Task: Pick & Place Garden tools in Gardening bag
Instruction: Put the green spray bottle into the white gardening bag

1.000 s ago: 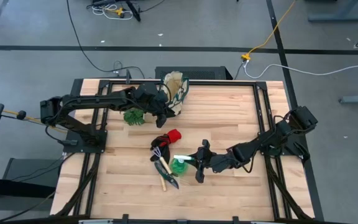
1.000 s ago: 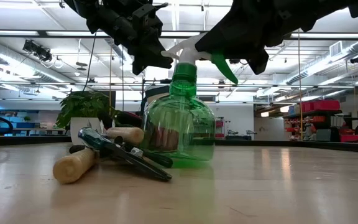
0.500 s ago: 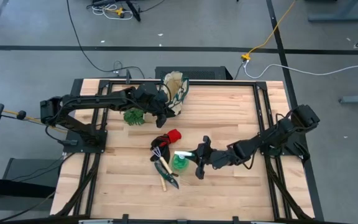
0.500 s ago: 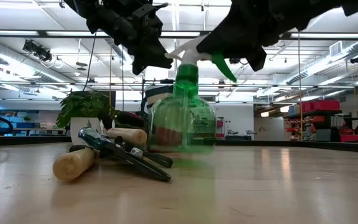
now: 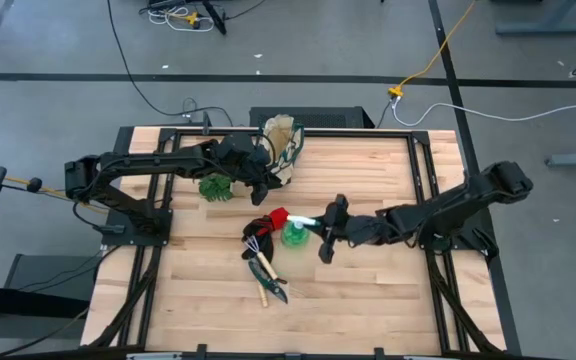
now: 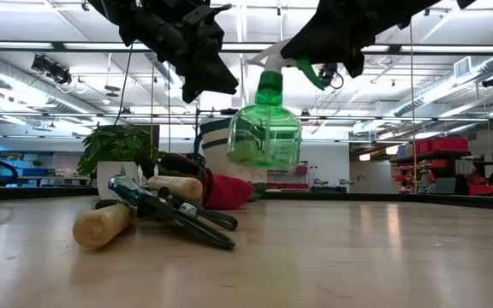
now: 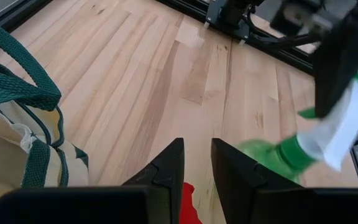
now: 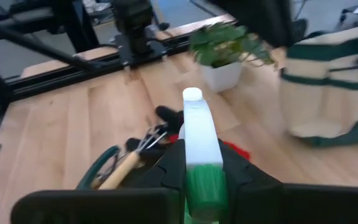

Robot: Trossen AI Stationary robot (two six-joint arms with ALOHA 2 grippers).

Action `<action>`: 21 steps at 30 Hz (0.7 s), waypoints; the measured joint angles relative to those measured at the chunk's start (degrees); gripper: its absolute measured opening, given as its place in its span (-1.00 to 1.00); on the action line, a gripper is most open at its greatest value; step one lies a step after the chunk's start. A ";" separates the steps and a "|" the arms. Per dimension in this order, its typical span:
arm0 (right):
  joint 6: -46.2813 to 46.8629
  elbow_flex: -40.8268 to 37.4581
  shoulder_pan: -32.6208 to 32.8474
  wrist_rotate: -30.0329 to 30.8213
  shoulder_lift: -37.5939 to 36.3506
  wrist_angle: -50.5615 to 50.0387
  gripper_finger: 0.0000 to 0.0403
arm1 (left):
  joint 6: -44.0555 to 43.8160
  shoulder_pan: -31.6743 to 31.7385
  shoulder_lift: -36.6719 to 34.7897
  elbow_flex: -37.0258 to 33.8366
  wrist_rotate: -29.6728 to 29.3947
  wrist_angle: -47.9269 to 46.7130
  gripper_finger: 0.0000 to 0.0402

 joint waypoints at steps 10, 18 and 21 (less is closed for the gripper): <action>-5.74 0.00 -6.10 -0.08 -10.00 -2.03 -0.79 | 0.05 0.00 0.00 0.00 0.01 0.00 -0.57; -7.67 0.00 -13.04 -3.46 -13.05 -2.08 -0.79 | 0.09 0.02 0.00 0.00 0.00 0.00 -0.57; -8.02 0.23 -15.91 -6.01 -13.09 -2.02 -0.79 | 0.08 0.00 -0.01 0.00 0.00 0.01 -0.57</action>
